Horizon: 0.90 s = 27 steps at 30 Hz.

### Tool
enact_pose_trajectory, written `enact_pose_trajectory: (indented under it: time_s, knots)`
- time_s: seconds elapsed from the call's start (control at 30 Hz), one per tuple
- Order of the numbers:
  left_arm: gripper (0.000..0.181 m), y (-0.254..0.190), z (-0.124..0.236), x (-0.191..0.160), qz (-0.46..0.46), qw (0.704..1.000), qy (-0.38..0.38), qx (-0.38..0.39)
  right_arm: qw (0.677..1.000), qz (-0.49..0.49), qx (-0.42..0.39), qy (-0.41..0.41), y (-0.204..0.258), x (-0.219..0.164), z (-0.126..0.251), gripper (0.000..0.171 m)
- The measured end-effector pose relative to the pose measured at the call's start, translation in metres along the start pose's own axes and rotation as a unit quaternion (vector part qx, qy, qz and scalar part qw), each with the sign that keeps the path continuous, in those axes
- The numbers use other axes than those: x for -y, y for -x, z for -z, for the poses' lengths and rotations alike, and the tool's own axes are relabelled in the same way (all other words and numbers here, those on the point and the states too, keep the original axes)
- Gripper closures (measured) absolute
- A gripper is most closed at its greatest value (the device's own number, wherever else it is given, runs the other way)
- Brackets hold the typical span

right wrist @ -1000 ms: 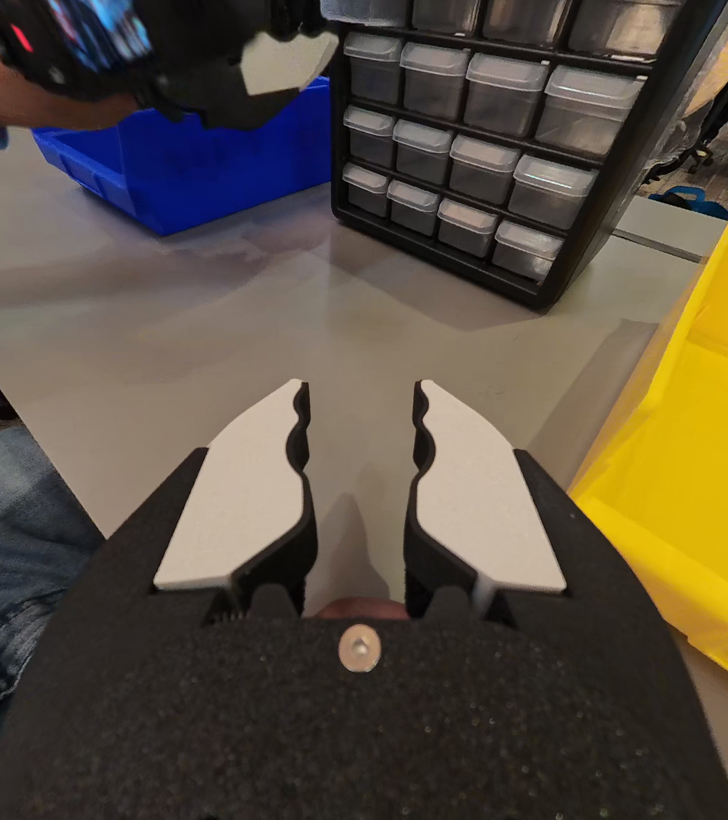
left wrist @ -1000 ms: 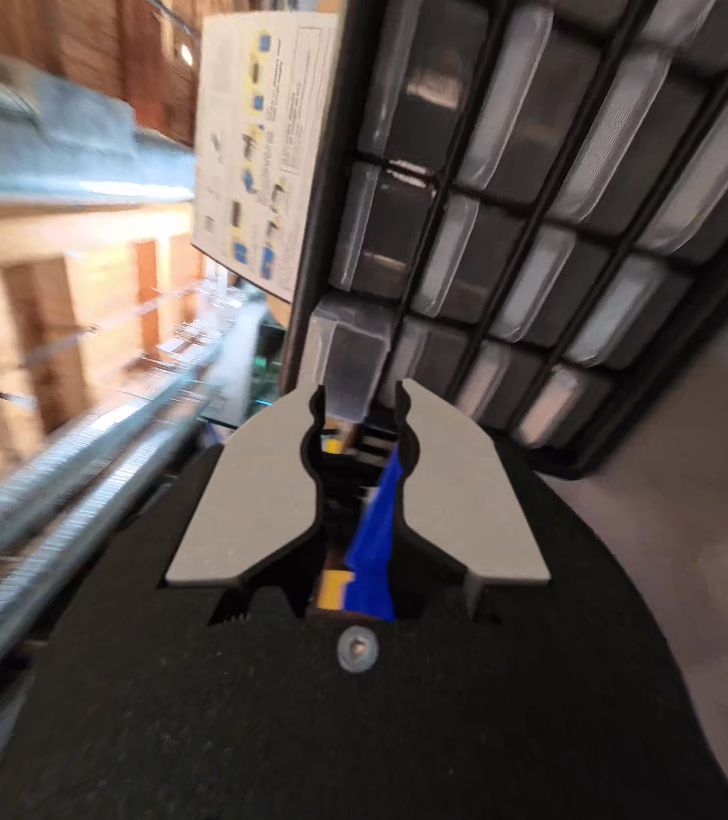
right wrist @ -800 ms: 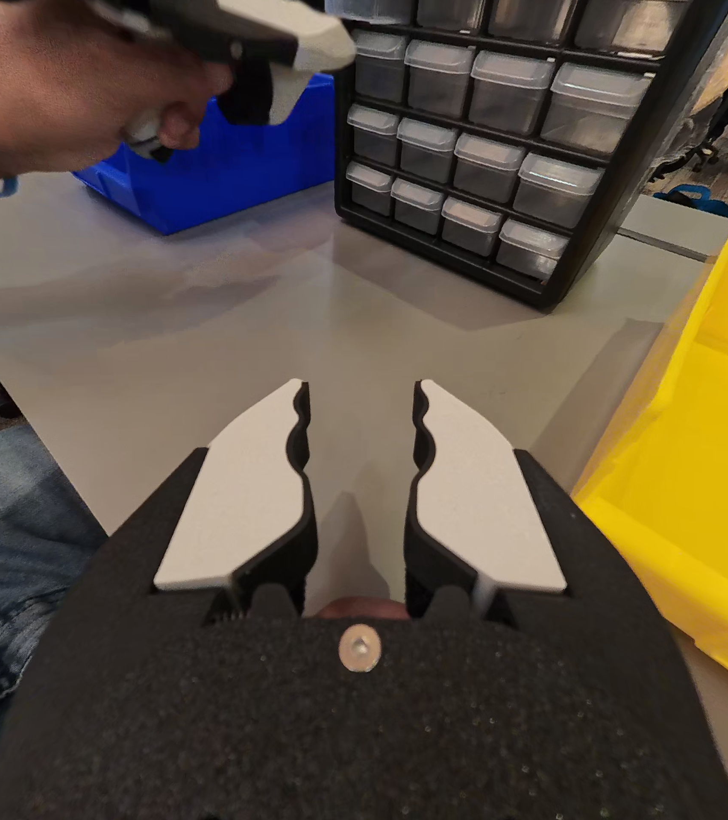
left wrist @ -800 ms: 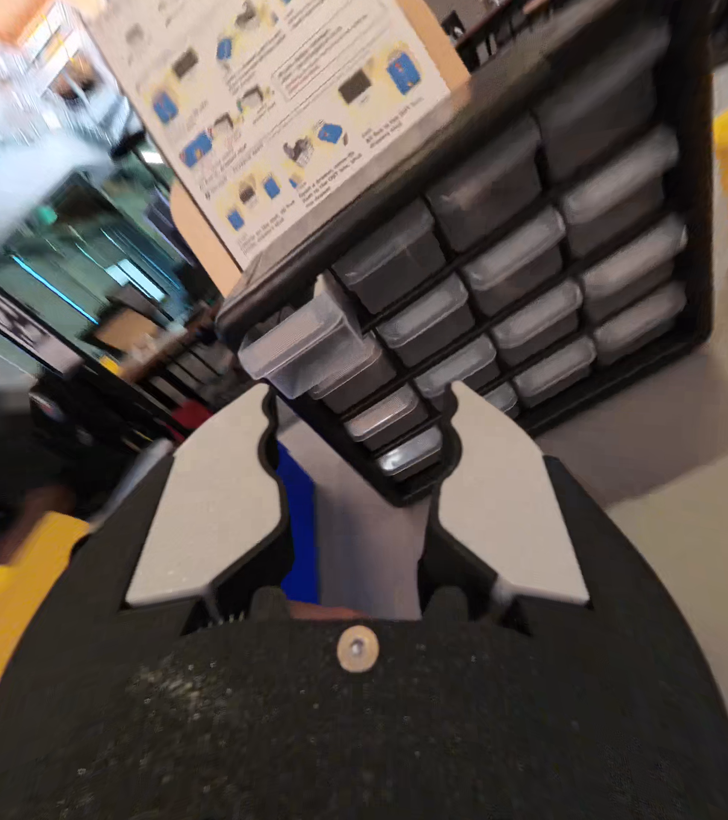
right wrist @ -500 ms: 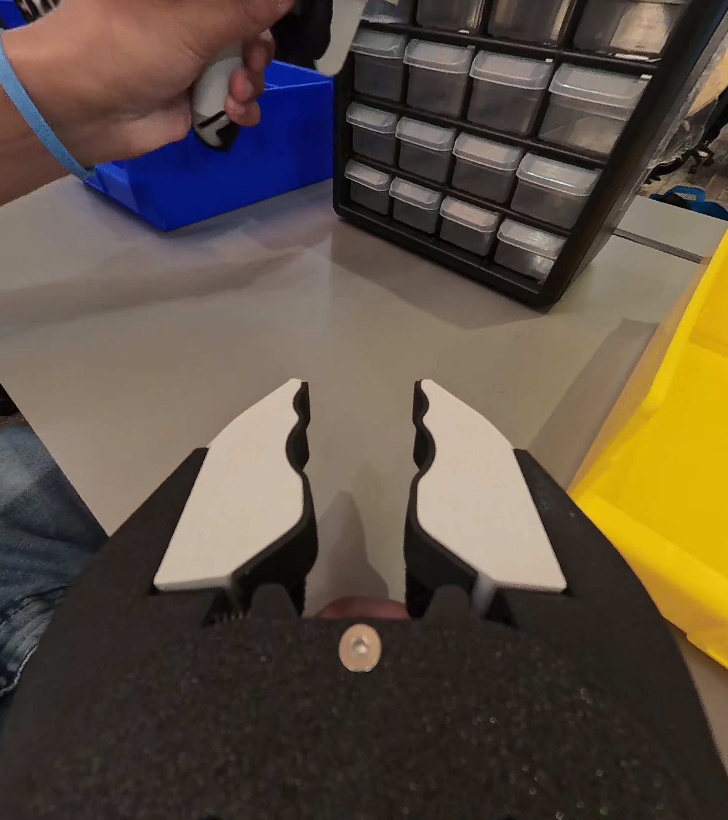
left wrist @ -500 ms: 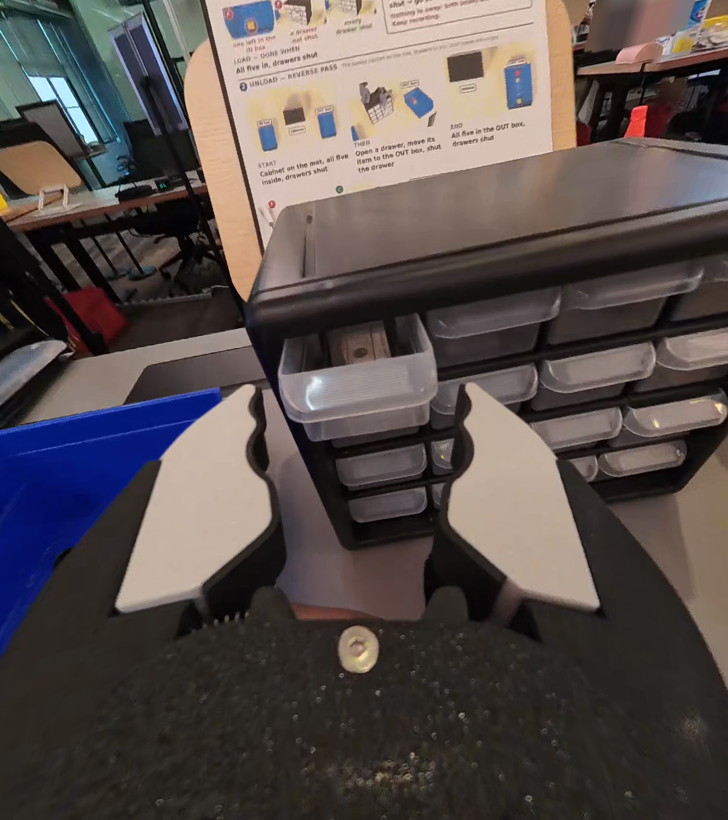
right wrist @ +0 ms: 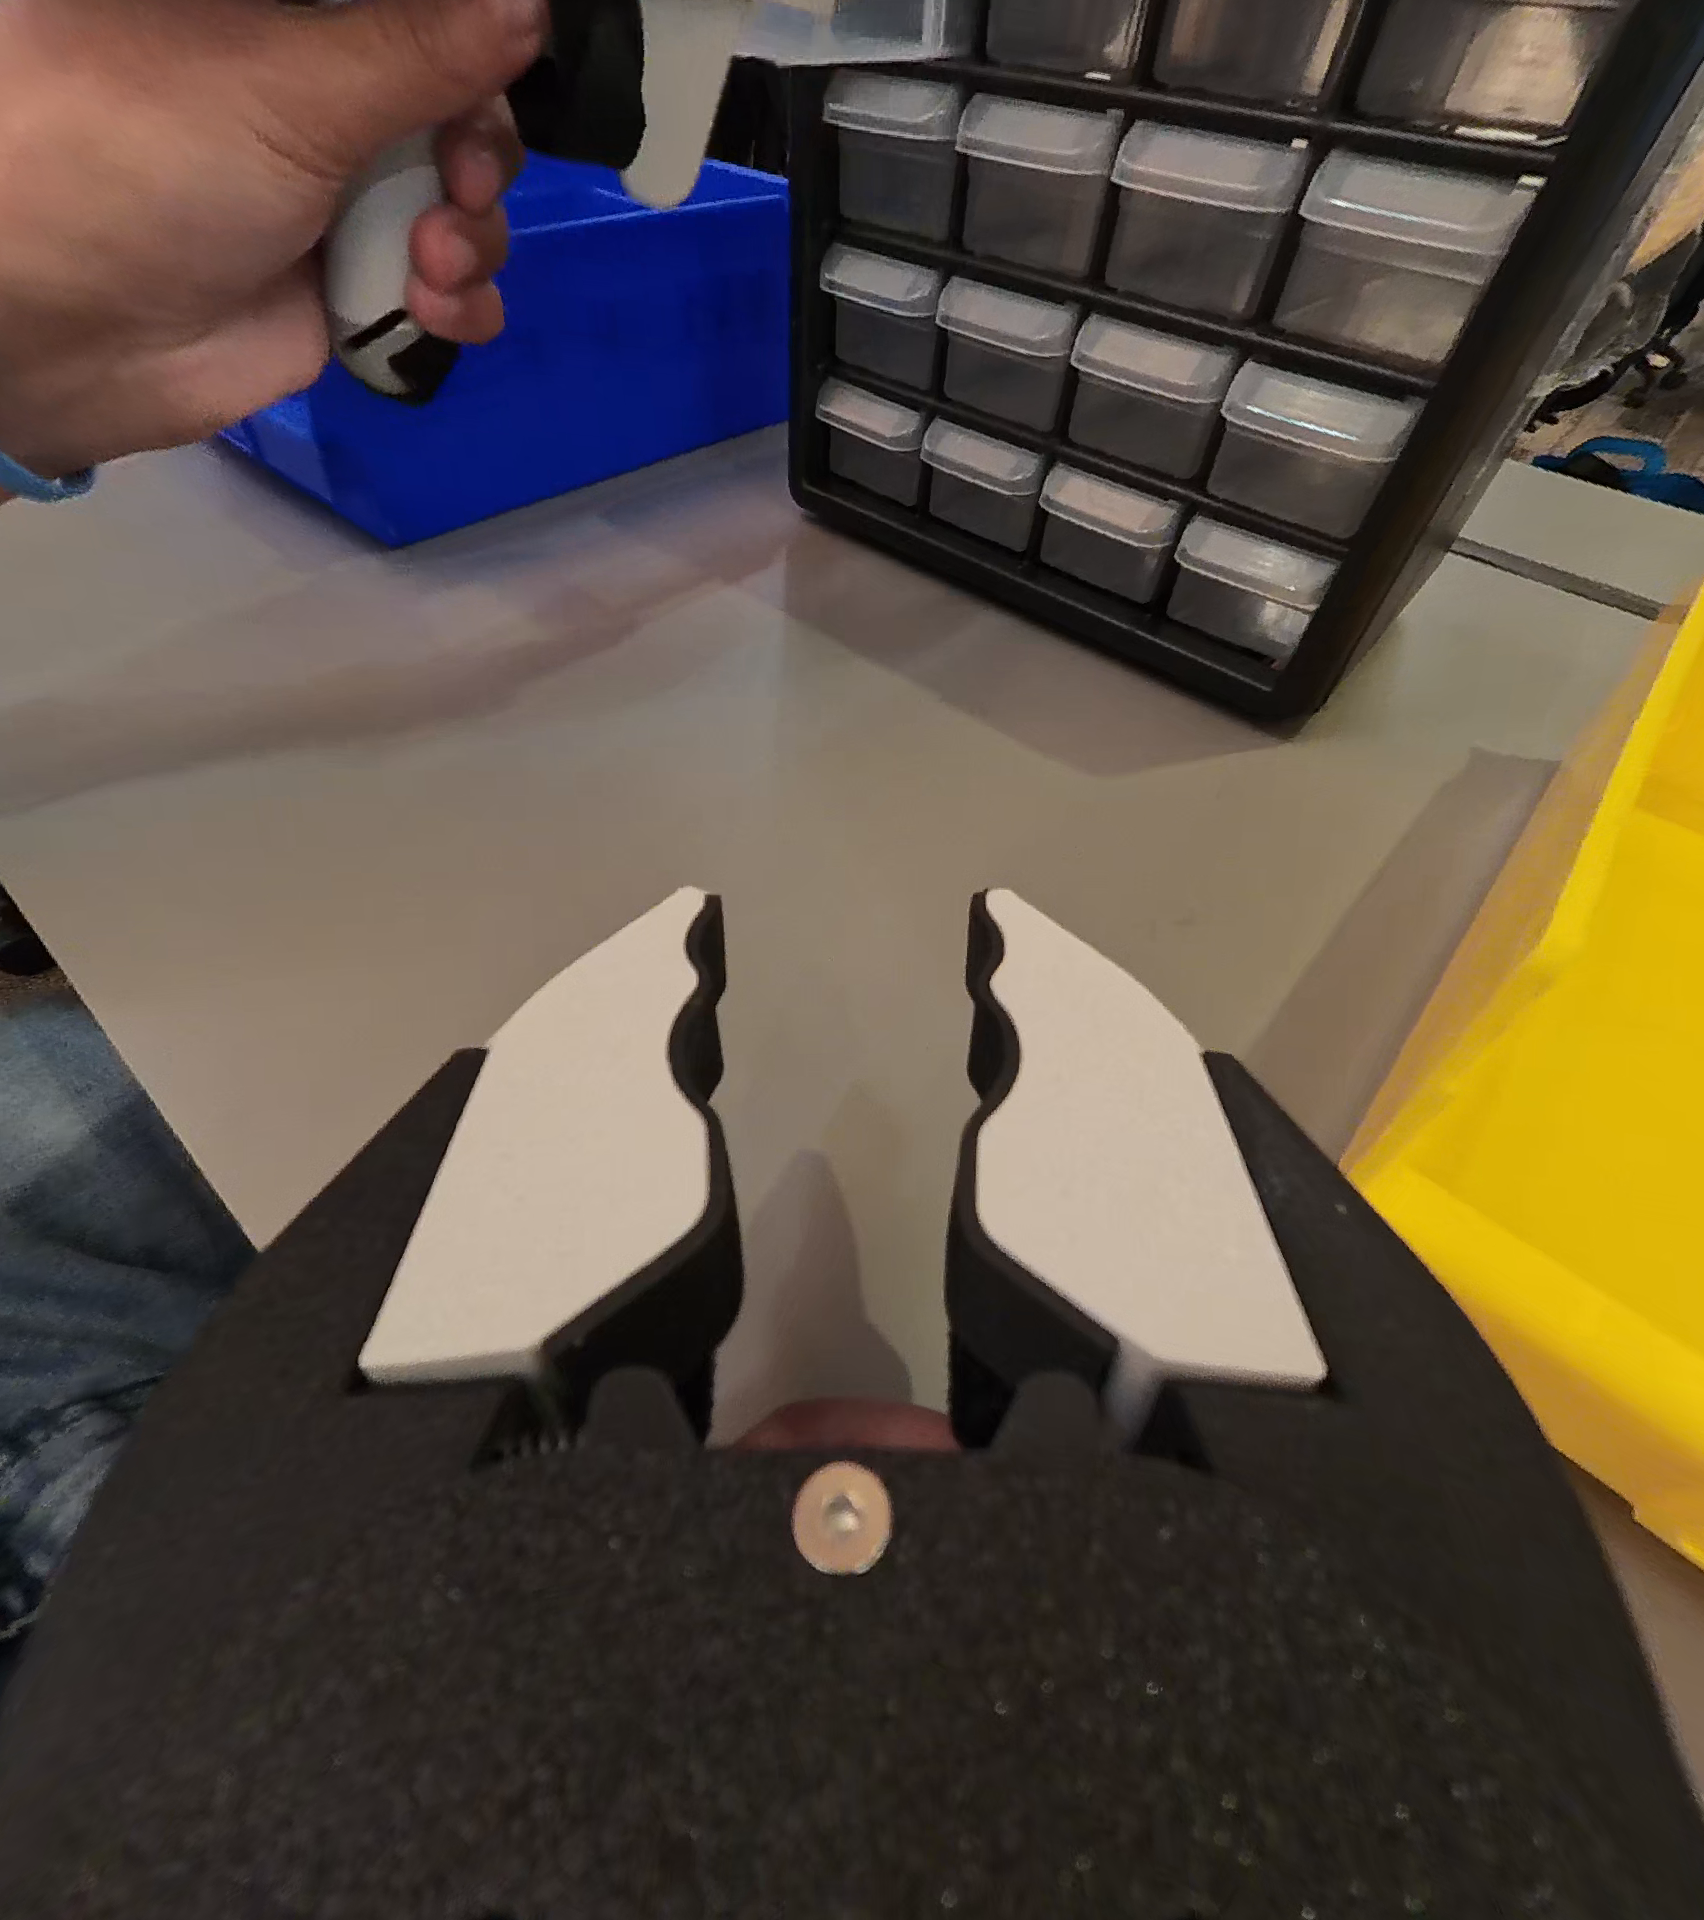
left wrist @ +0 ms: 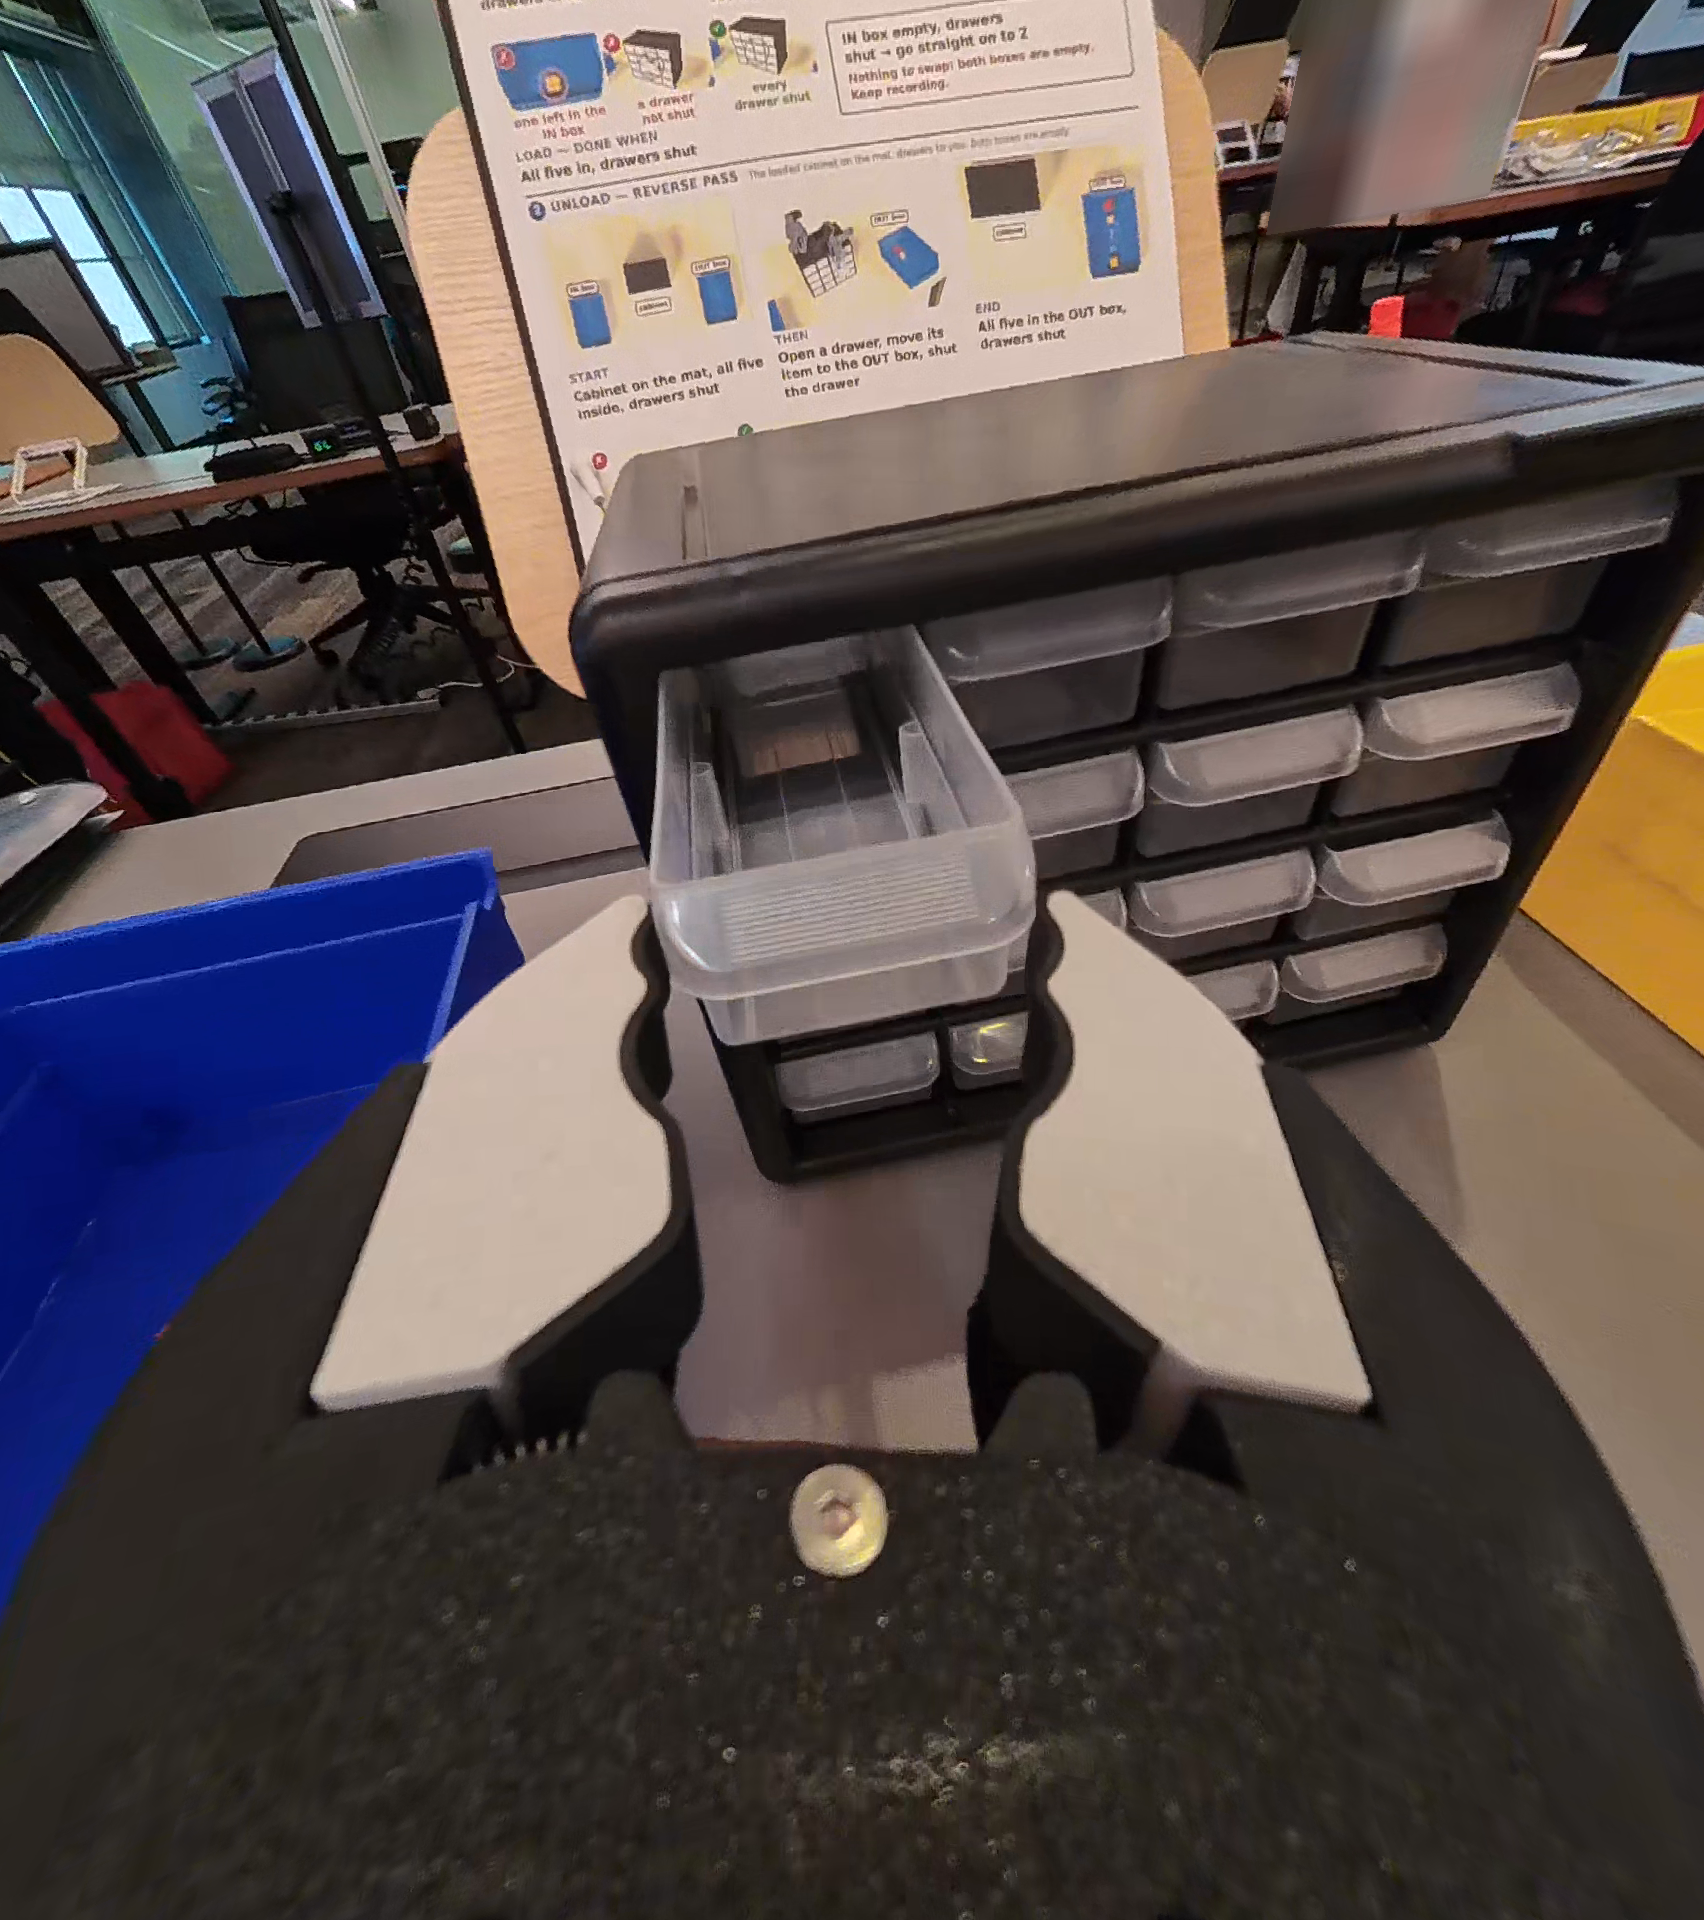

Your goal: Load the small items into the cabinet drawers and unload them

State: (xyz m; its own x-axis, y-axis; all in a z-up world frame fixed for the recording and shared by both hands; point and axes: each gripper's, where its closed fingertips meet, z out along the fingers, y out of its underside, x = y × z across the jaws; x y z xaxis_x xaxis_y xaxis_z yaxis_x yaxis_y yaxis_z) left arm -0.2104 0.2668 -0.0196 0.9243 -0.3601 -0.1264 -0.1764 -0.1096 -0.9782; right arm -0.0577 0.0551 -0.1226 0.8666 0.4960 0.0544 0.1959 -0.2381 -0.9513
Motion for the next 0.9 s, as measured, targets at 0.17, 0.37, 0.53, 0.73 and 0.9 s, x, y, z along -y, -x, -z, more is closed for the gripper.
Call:
enact_pose_trajectory:
  time_s: [0.17,0.37,0.53,0.73,0.9]
  knots:
    - [0.107,-0.007,0.006,0.000,0.018,0.999,0.001,-0.039,0.999,-0.003,-0.042,-0.034,-0.003,0.023,-0.008,0.126]
    - [0.098,0.005,0.064,-0.015,0.083,0.991,0.001,-0.102,0.997,-0.012,-0.017,-0.075,0.027,0.085,-0.074,0.108]
    - [0.119,0.041,0.132,-0.076,0.117,0.991,0.029,-0.063,0.996,-0.015,-0.049,-0.077,0.030,0.137,-0.165,0.079]
    - [0.111,0.060,0.169,-0.119,0.154,0.984,0.071,-0.054,0.982,-0.047,-0.124,-0.135,0.017,0.183,-0.218,0.079]
    - [0.112,0.057,0.162,-0.127,0.171,0.976,0.111,-0.077,0.978,-0.043,-0.130,-0.157,0.019,0.191,-0.237,0.088]
